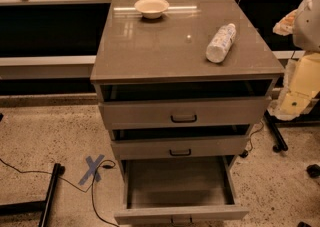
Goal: Close bottom drawer
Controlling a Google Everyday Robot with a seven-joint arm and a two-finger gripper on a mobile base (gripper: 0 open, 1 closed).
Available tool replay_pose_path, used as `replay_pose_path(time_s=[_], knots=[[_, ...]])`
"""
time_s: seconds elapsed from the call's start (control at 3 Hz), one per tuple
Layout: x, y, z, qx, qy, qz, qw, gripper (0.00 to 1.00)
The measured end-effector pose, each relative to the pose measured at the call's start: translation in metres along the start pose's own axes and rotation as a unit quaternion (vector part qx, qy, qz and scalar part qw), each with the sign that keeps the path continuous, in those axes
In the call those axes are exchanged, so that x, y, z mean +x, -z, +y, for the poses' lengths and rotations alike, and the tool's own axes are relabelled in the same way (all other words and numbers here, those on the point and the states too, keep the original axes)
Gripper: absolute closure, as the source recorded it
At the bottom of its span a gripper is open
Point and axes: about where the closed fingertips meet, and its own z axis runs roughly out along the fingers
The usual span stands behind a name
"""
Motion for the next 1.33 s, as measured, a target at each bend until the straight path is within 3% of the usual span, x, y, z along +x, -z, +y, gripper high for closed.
replay_pose_path(time_s=[0.67, 1.0, 1.33], knots=[[0.008, -0.006, -0.002, 0.004, -0.016, 0.001, 0.9999, 0.00], [0.017, -0.037, 0.013, -0.009, -0.015, -0.026, 0.9995, 0.00], [0.042, -0.106, 0.049, -0.031, -0.004, -0.069, 0.9971, 0.00]])
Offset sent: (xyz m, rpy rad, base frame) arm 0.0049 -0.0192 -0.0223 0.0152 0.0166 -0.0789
